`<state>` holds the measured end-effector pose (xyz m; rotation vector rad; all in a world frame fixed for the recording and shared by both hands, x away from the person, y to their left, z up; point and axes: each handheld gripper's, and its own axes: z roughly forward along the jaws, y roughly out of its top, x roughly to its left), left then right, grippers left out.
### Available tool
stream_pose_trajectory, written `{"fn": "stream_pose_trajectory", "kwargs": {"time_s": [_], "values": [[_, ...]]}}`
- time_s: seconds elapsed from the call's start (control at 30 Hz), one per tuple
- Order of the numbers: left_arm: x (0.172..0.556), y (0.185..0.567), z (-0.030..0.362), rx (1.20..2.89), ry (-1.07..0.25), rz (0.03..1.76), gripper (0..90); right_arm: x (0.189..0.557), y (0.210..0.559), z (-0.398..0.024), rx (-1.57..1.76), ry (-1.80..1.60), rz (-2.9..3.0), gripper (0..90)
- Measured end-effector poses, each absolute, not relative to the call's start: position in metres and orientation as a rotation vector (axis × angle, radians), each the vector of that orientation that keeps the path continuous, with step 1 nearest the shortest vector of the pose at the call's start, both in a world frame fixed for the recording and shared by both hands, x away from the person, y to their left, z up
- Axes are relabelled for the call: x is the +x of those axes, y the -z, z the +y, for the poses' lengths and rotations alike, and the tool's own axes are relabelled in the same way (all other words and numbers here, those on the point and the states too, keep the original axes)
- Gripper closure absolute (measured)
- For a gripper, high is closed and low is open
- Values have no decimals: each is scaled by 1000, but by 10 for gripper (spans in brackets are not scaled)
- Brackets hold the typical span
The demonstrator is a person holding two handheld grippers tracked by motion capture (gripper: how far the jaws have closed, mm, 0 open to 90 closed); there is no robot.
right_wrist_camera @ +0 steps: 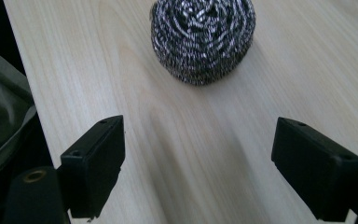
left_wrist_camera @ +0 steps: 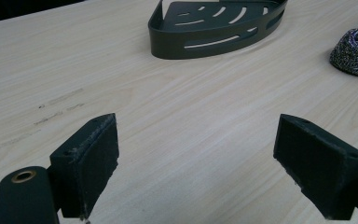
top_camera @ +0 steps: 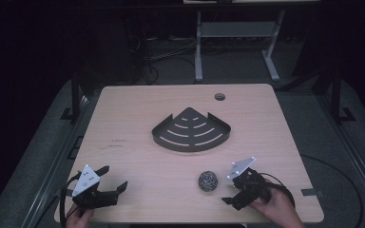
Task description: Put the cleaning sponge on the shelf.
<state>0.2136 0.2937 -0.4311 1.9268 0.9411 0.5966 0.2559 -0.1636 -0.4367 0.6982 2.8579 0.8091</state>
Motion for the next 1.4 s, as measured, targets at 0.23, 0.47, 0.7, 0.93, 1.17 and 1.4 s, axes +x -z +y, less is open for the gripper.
{"fn": "stream_pose_trajectory", "kwargs": {"time_s": [0.23, 0.47, 0.7, 0.93, 1.17, 1.4], "values": [[214, 431, 294, 1926, -597, 940, 133, 263, 436, -151, 667, -812, 2889, 168], [214, 431, 294, 1926, -597, 940, 133, 269, 435, -146, 660, -812, 2906, 166], [213, 430, 294, 1925, -599, 940, 133, 277, 431, -137, 639, -815, 2925, 163], [213, 430, 294, 1926, -598, 938, 133, 284, 431, -127, 614, -802, 2943, 163], [213, 430, 293, 1925, -596, 935, 133, 290, 430, -121, 580, -789, 2970, 156], [213, 430, 293, 1925, -595, 936, 133, 295, 430, -115, 568, -780, 2978, 156]]}}
